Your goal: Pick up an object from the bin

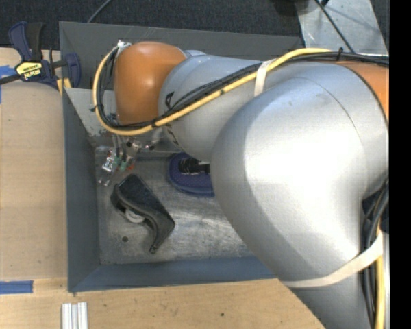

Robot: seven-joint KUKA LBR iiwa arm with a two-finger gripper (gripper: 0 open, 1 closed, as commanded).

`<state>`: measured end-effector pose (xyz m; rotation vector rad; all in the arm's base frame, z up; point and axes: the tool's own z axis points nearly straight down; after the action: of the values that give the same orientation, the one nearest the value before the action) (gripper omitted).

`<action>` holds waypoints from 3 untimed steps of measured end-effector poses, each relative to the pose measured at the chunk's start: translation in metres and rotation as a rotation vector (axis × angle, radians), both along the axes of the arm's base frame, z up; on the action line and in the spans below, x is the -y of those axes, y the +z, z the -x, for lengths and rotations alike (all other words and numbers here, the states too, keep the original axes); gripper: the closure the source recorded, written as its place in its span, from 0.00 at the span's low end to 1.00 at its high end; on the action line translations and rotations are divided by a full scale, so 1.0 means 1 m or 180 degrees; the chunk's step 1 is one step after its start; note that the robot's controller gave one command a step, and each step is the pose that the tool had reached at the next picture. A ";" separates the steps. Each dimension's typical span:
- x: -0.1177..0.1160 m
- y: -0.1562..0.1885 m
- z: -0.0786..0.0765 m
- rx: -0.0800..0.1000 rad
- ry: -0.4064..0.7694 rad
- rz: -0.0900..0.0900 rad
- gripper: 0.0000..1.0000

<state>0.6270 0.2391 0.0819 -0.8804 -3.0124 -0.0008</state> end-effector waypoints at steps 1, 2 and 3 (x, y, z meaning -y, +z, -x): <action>0.000 -0.008 0.005 0.0015 -0.0699 -0.0022 0.00; 0.004 -0.005 0.002 0.0058 -0.0708 -0.0007 1.00; 0.004 0.029 0.000 0.0025 -0.0703 -0.0001 1.00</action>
Offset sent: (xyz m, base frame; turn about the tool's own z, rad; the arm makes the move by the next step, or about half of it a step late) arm -0.0065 -0.0040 -0.0119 0.2256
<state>0.6273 0.2347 0.1110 -1.2097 -2.9040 -0.0052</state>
